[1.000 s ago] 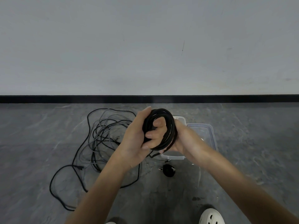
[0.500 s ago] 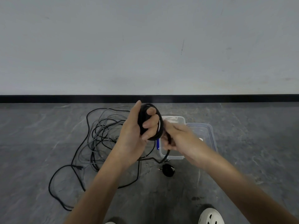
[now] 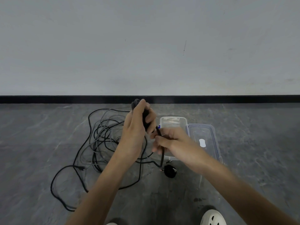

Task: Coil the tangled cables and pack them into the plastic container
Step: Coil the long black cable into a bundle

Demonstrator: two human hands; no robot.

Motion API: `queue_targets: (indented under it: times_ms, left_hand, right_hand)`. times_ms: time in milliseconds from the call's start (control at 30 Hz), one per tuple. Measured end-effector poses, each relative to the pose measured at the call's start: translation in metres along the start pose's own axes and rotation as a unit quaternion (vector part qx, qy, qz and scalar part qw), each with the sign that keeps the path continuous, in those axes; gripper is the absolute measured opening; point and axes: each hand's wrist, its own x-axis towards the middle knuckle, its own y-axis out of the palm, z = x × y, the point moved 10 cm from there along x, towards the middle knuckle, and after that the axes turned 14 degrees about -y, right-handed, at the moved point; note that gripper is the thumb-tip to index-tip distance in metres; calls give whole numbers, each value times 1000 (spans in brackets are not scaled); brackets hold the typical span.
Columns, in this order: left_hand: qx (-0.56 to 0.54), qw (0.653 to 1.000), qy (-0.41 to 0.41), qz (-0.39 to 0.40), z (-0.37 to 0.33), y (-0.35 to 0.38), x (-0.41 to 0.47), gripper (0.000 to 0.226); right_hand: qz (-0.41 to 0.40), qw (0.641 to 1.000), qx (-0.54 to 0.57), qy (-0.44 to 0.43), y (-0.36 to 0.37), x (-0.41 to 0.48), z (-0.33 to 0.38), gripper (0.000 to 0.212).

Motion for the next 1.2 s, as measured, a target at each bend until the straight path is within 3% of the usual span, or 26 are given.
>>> queue_targets:
  times_ms: [167,300,500,700,967,1200]
  left_hand:
    - [-120,992,-23,44,3,-3,2,22]
    - [-129,991,-20,34,1,-12,3,23]
    - [-94,995,-10,-17,-1,-19,7,35]
    - [-96,995,-3,-34,0,-21,12,35]
    - [-10,997,24,-77,-1,-39,17,32]
    - [56,996,3,-71,6,-40,20,47]
  right_hand:
    - [48,997,38,44,15,-7,-10,18]
    - [18,999,-12,48,9,-4,-18,14]
    - [51,993,-104,-24,13,-2,-7,25]
    - [125,985,-116,7,26,-10,-11,22]
    - [57,994,-75,-47,13,-9,13,34]
    - [129,988,-61,-50,18,-16,24,17]
